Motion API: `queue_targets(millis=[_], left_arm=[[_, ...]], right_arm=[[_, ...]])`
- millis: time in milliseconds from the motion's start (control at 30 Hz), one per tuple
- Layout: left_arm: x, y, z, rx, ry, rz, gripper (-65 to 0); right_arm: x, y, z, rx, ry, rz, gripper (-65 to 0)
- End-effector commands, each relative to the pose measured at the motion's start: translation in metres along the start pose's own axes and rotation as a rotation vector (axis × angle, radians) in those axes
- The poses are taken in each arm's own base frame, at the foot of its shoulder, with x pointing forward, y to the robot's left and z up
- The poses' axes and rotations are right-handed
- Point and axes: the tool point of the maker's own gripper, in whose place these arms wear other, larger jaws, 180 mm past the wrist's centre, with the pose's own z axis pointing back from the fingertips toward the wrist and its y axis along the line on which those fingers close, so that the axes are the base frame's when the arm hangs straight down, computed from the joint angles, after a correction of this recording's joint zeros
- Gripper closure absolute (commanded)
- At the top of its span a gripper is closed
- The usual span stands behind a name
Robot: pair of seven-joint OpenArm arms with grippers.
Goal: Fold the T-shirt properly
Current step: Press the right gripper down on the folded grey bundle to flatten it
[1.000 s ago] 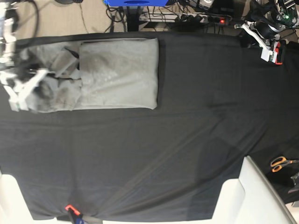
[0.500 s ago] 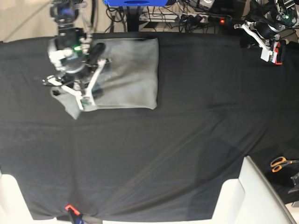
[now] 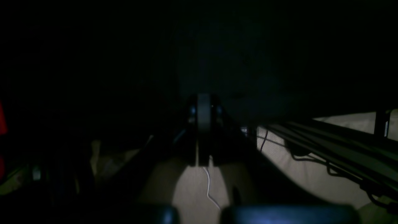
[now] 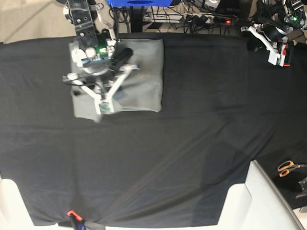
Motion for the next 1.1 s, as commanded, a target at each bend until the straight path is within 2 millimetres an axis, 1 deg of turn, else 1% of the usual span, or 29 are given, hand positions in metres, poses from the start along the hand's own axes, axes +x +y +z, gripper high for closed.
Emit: queue_targets(millis=[0,100,300,633,733,767,867,967,1067], left_arm=[[0.007,0.004,0.005,0.002,-0.022,-0.016,0.0],[0.008,0.004,0.005,0.002,-0.024,-0.016,0.0],[0.007,0.003,0.005,0.001,-0.021,-0.017,0.0],[0.009,0.003,0.004,0.001,-0.024,-0.017,0.0],[0.008,0.003,0.004,0.001,-0.023,-0.017,0.0],[0.007,0.003,0.005,0.001,-0.021,-0.017,0.0],[0.006,0.003,0.005,0.001,-0.018,-0.016,0.0],[0.005,0.003,0.005,0.001,-0.017,-0.016,0.0],[0.005,0.003,0.005,0.001,-0.017,-0.016,0.0]], right_arm=[[0.010,0.002,0.001,0.004,-0.027,-0.010,-0.5],[0.010,0.007,-0.004,0.031,-0.015,-0.027,-0.5],[-0.003,0.013,-0.011,0.049,0.028,-0.032,-0.3],[-0.002,0.017,-0.011,0.062,0.026,-0.043,-0.3],[-0.001,0.032,-0.009,0.152,0.027,-0.110,-0.3],[-0.001,0.034,-0.009,0.167,0.028,-0.122,-0.3],[-0.001,0.034,-0.009,0.168,0.027,-0.123,-0.3],[0.003,0.033,-0.010,0.165,0.018,-0.125,-0.3],[0.002,0.032,-0.011,0.164,0.023,-0.127,-0.3]])
